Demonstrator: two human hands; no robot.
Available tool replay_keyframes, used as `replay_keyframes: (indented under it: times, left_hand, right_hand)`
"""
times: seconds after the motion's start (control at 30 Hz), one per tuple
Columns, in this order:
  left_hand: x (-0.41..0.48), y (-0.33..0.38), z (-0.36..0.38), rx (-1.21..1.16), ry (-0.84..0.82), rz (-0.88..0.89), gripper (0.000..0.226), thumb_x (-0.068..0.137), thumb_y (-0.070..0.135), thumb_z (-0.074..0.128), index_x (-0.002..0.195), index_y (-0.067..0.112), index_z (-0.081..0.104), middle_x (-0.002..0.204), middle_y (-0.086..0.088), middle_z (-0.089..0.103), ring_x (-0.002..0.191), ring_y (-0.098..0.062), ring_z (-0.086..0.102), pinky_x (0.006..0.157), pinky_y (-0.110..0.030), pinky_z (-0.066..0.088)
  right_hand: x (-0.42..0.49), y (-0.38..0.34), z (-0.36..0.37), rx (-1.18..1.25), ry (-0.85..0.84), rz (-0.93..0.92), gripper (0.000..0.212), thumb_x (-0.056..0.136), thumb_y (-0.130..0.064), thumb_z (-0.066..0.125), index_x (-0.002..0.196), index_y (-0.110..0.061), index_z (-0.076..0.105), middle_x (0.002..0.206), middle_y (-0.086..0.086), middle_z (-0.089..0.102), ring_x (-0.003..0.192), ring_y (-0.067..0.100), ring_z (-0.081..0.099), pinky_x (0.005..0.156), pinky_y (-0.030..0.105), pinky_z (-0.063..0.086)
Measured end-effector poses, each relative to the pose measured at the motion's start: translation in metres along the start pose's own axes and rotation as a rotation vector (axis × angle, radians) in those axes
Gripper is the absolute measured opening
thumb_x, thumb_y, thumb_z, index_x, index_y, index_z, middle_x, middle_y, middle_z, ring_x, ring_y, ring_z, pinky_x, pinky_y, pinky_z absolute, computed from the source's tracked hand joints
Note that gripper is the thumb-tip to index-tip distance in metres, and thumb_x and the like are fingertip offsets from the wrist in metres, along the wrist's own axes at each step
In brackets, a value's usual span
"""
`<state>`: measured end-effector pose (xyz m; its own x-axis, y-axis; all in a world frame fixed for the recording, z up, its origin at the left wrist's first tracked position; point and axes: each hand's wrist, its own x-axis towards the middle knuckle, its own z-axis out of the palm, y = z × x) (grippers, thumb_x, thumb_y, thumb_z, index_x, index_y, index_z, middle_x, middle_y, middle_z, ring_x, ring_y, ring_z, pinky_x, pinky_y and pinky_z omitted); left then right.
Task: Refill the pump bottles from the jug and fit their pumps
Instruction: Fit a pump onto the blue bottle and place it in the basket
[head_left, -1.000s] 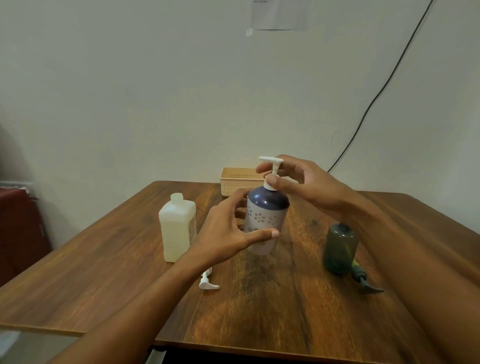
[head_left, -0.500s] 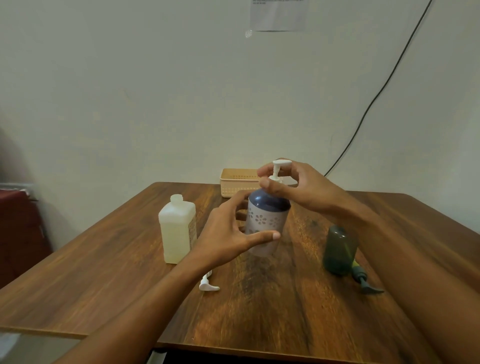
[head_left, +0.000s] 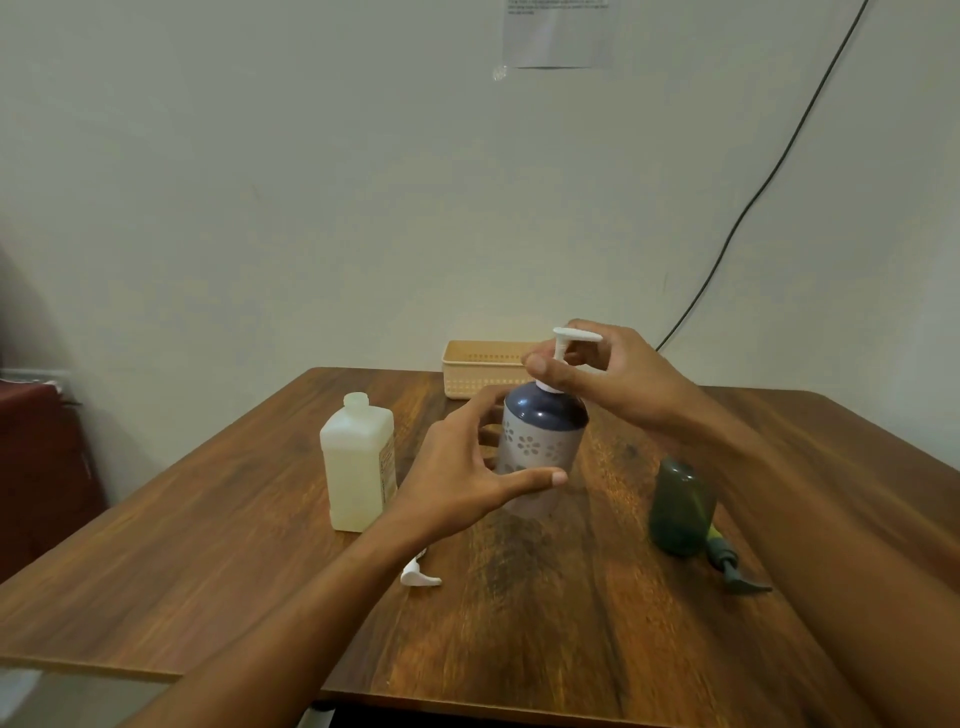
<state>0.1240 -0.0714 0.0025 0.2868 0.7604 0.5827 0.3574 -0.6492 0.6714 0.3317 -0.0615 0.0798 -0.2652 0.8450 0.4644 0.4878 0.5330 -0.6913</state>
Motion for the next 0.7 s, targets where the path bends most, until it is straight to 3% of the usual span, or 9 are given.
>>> replay_keyframes:
  times: [0.07, 0.13, 0.27, 0.4, 0.7]
  left_hand:
    - [0.001, -0.001, -0.003, -0.003, 0.009, -0.001, 0.092, 0.069, 0.055, 0.085, 0.148, 0.029, 0.046, 0.140, 0.008, 0.060, 0.120, -0.009, 0.061, 0.095, -0.027, 0.057]
    - [0.001, -0.001, -0.003, 0.003, 0.011, -0.001, 0.090, 0.069, 0.054, 0.086, 0.147, 0.028, 0.047, 0.138, 0.008, 0.061, 0.120, -0.010, 0.061, 0.095, -0.031, 0.059]
    - [0.000, -0.004, -0.001, 0.000, 0.009, 0.015, 0.090, 0.069, 0.056, 0.086, 0.146, 0.031, 0.047, 0.137, 0.010, 0.062, 0.117, -0.005, 0.061, 0.094, -0.026, 0.058]
    - [0.002, -0.004, -0.001, -0.021, 0.044, 0.017, 0.091, 0.067, 0.057, 0.087, 0.145, 0.033, 0.048, 0.136, 0.011, 0.062, 0.110, 0.002, 0.061, 0.090, -0.021, 0.057]
    - [0.024, 0.003, -0.017, -0.003, 0.101, 0.039, 0.090, 0.066, 0.059, 0.088, 0.142, 0.030, 0.051, 0.134, 0.009, 0.064, 0.115, -0.006, 0.064, 0.092, -0.027, 0.059]
  right_hand:
    - [-0.002, 0.000, -0.008, 0.088, -0.142, 0.030, 0.044, 0.088, -0.053, 0.073, 0.125, -0.030, 0.075, 0.125, -0.016, 0.076, 0.116, -0.002, 0.069, 0.083, 0.015, 0.059]
    - [-0.004, 0.002, -0.013, 0.131, -0.184, 0.025, 0.039, 0.091, -0.045, 0.075, 0.125, -0.027, 0.077, 0.128, -0.017, 0.075, 0.121, 0.000, 0.068, 0.088, 0.015, 0.059]
    - [-0.002, 0.002, -0.011, 0.050, -0.052, 0.001, 0.032, 0.083, -0.045, 0.083, 0.108, -0.025, 0.084, 0.111, -0.011, 0.082, 0.108, 0.004, 0.074, 0.091, 0.026, 0.059]
    - [-0.003, -0.002, -0.002, 0.079, 0.061, -0.045, 0.040, 0.070, -0.052, 0.084, 0.095, -0.022, 0.082, 0.100, -0.009, 0.082, 0.097, 0.003, 0.076, 0.074, 0.014, 0.060]
    - [0.017, -0.022, 0.001, 0.076, 0.191, -0.103, 0.044, 0.070, -0.061, 0.084, 0.097, -0.026, 0.081, 0.093, -0.014, 0.080, 0.093, -0.002, 0.075, 0.071, 0.013, 0.058]
